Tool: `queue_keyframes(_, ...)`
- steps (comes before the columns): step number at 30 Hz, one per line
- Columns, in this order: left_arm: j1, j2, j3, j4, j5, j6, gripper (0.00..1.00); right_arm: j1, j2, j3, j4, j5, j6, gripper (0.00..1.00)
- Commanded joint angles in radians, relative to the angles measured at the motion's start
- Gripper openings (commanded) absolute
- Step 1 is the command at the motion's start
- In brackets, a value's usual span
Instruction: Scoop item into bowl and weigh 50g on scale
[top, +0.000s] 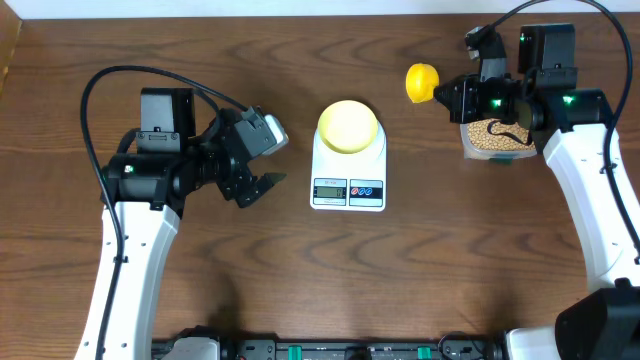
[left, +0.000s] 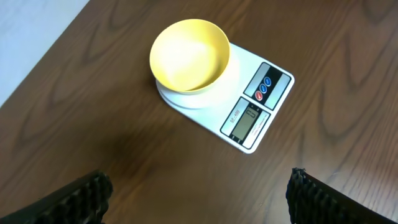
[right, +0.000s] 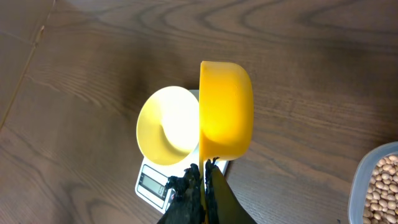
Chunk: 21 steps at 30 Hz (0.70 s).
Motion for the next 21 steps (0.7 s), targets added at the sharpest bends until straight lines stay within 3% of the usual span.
queue_keyframes(1,0.005,0.006,-0.006,-0.005,0.014,-0.041,0.92,-0.007,-0.005,0.021,0.003,-0.006,-0.019,0.01)
queue_keyframes(21,0.004,0.009,-0.008,-0.023,0.013,-0.053,0.92,-0.007,-0.005,0.021,0.002,-0.006,-0.019,0.01)
